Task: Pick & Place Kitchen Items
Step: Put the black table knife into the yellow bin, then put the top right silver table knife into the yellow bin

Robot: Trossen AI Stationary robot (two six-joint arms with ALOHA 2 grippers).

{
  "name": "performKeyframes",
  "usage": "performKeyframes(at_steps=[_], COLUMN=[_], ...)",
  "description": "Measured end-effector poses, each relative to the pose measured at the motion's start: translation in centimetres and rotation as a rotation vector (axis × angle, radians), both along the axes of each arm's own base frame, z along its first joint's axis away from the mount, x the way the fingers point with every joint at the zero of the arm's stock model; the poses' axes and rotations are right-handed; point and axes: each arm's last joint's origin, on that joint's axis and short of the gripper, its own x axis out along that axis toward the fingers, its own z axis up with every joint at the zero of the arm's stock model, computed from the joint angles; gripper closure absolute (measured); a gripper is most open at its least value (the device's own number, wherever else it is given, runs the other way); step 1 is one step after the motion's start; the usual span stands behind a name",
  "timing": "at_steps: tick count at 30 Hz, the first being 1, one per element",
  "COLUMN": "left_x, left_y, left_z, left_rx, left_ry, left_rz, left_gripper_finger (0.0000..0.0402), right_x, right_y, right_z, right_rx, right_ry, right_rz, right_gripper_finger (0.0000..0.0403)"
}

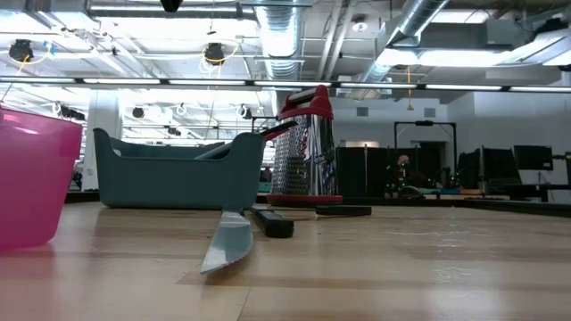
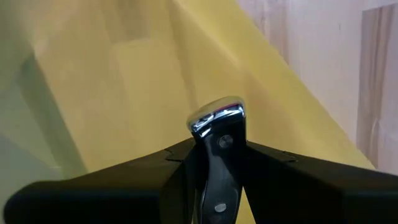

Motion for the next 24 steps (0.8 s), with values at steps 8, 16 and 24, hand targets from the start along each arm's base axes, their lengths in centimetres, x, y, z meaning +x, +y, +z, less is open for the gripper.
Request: performKeyframes(at_steps=[8, 16, 24], left_x=[0.00, 0.00, 0.00], left_y=[0.00, 0.00, 0.00], left_z=[0.00, 0.00, 0.00], left_rx=[0.000, 0.001, 0.001], left_ry=[0.000, 0.000, 0.000], left_rz=[0.001, 0.001, 0.001], left_gripper_finger=[0.0239, 0.0239, 0.0239], right_x=[-0.66, -0.46, -0.01], right_y=[0.55, 0.54, 0.05], right_z=[0.02, 0.01, 0.01], right_rx=[0.012, 0.022, 0.016], right_ry=[0.000, -0.004, 0.014], right_rz=[-0.030, -0.036, -0.053], right_gripper_finger=[0.0316, 0.0314, 0.0193])
